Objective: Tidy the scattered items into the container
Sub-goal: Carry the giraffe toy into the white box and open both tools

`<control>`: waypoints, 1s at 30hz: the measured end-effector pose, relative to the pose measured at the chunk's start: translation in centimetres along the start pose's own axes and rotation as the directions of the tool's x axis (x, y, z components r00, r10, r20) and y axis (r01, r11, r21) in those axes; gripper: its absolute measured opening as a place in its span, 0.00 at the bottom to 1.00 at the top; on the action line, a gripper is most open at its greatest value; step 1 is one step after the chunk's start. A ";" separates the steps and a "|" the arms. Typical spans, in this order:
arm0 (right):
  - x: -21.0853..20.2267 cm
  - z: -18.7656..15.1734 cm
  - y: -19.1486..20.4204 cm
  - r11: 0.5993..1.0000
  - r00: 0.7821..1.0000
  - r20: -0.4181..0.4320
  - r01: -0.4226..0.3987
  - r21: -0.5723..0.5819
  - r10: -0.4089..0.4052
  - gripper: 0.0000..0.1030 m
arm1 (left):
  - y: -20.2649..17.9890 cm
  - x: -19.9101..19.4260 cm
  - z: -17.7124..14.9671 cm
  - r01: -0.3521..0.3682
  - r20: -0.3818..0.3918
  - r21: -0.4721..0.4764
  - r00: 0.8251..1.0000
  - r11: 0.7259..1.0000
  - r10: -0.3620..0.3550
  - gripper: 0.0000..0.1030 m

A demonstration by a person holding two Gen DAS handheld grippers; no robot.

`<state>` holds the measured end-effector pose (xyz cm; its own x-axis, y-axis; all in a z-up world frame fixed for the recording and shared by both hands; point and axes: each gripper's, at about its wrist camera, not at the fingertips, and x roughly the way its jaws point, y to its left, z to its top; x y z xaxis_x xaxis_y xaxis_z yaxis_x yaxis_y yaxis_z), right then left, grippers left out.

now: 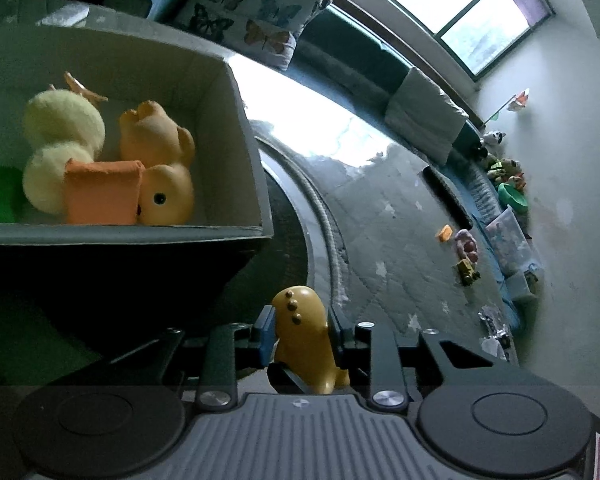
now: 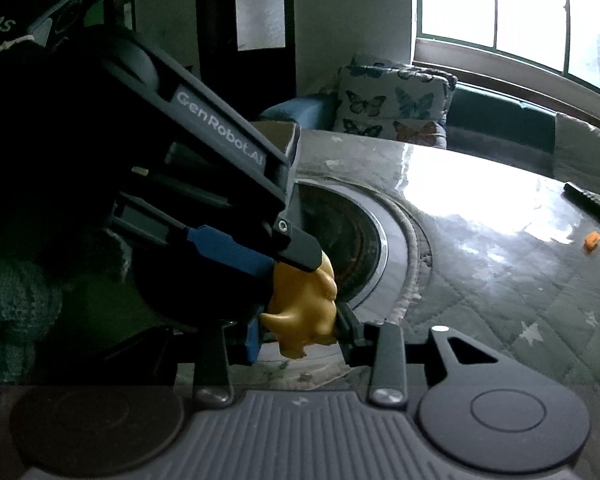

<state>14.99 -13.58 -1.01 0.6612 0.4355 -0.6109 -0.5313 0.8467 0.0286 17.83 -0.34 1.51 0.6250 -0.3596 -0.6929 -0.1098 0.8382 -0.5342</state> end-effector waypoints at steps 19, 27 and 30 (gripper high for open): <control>-1.5 5.0 4.8 0.997 0.992 0.122 -0.034 -0.068 0.042 0.35 | 1.0 -7.9 2.5 -0.042 0.165 0.031 0.986 0.999 0.036 0.29; 1.3 8.0 7.8 0.989 0.984 0.131 -0.106 -0.100 0.118 0.35 | 4.5 -10.1 5.4 -0.095 0.210 -0.009 0.973 0.995 0.094 0.29; 2.5 8.8 9.1 0.985 0.981 0.126 -0.131 -0.113 0.145 0.35 | 5.9 -10.6 6.3 -0.117 0.220 -0.027 0.968 0.993 0.120 0.29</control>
<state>16.52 -2.11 4.71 0.6389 0.5883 -0.4957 -0.6693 0.7427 0.0189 15.46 11.03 8.76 0.7617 -0.1575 -0.6285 -0.2027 0.8634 -0.4620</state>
